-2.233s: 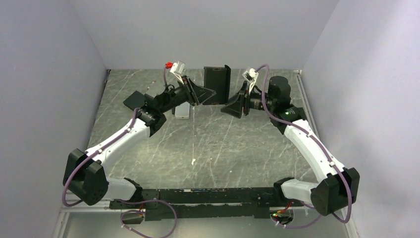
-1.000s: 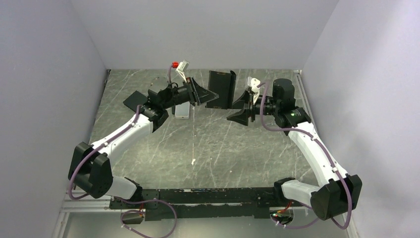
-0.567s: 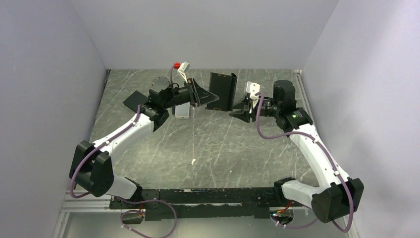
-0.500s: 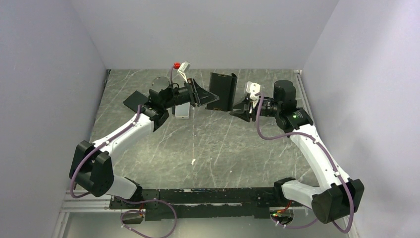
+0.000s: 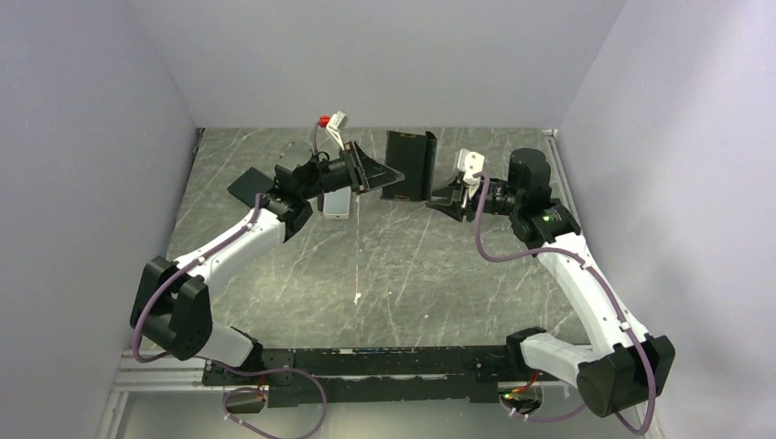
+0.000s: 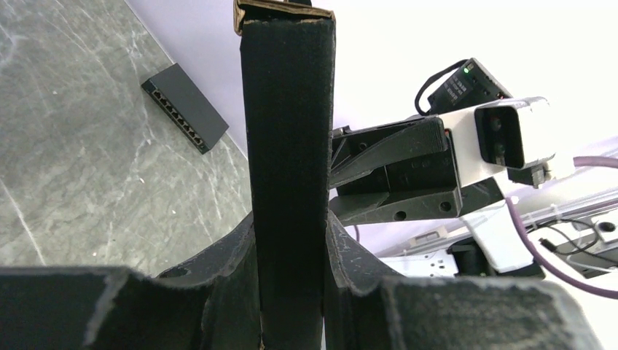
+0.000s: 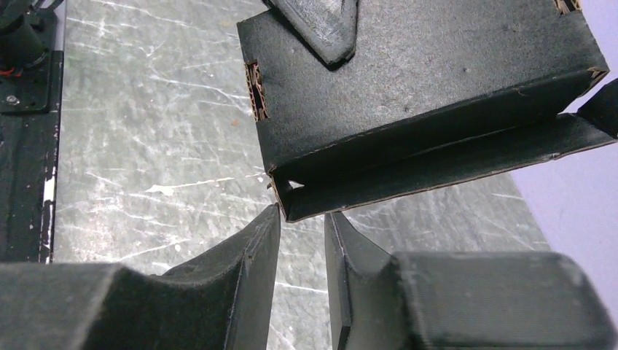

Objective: Fold the paper box
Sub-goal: Close the paper box at the center of the board.

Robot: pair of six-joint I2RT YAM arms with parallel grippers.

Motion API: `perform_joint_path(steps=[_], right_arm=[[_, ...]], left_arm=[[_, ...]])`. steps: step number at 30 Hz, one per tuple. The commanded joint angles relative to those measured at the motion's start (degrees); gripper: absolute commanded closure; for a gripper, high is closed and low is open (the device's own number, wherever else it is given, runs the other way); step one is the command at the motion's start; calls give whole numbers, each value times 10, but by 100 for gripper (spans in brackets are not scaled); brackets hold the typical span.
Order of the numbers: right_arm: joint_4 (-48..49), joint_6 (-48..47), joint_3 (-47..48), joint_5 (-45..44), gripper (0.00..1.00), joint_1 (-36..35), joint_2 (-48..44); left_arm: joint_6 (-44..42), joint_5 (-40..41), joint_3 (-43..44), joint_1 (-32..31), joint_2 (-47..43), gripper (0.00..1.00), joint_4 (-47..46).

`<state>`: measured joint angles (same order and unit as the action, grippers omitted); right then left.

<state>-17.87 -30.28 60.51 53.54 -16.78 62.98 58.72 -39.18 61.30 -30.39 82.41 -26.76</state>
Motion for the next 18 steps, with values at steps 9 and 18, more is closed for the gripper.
perform_joint_path(steps=[9, 18], right_arm=[[56, 7, -4, 5, 64, -6, -21], [61, 9, -6, -1, 68, -6, -23]], left_arm=[[104, 4, 3, 2, 23, 100, -81], [135, -9, 5, 2, 38, 100, -103]])
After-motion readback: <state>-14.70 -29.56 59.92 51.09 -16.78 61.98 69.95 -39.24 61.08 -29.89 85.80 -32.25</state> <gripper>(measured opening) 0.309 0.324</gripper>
